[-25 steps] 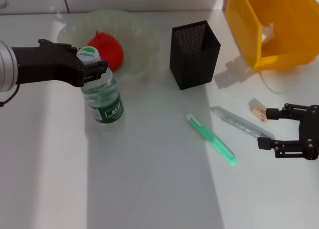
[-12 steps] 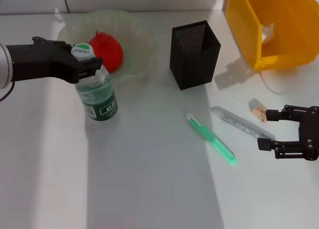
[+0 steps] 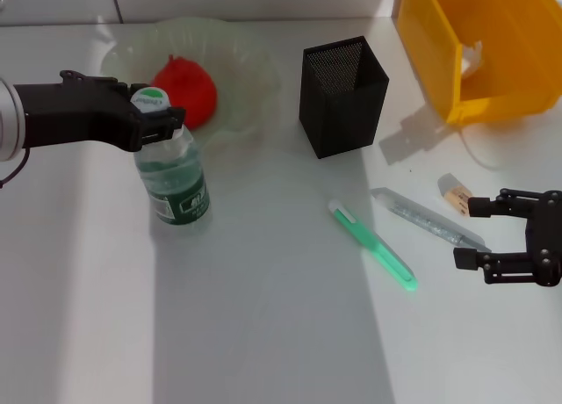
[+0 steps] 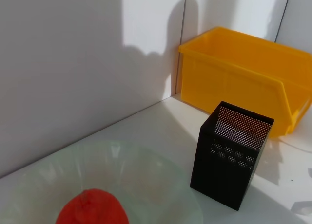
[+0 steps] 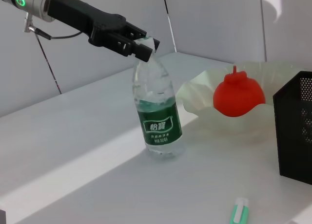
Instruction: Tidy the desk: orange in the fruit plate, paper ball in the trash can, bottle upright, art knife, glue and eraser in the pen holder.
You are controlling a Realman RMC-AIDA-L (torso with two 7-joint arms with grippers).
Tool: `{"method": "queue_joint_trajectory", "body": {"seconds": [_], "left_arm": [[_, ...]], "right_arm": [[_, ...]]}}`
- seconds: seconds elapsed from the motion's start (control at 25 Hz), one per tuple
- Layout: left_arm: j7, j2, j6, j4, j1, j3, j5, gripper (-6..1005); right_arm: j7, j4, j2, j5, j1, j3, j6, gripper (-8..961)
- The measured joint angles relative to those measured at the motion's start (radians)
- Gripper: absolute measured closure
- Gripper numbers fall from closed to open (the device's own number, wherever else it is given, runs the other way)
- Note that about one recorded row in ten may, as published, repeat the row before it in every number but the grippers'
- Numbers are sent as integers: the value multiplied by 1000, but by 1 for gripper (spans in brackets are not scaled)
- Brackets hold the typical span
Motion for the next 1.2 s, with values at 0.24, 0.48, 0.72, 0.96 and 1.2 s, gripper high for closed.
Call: {"method": "queue_joint_trajectory", "body": {"seconds": [0.24,0.48,0.72,0.96,1.2], "left_arm": [[10,0,-3,7,-3,3,-2,417],[9,0,-7,97,2,-40,-7,202],[140,-1,-34,141,1,-50,-174,150],[729,1,2,-13,123,26,-686,152],[1061,3,174,-361,115,27,-894,153]], "right_arm": [[0,0,1,-1,0,1,-4,135],[15,-26,3,-1,-3,15,-12,135],[74,-82,8,-1,-5,48,-12,136],[287,-257,8,-2,-11,102,-49,136],[482,-418,4,-6,3,121,-98,136]]}}
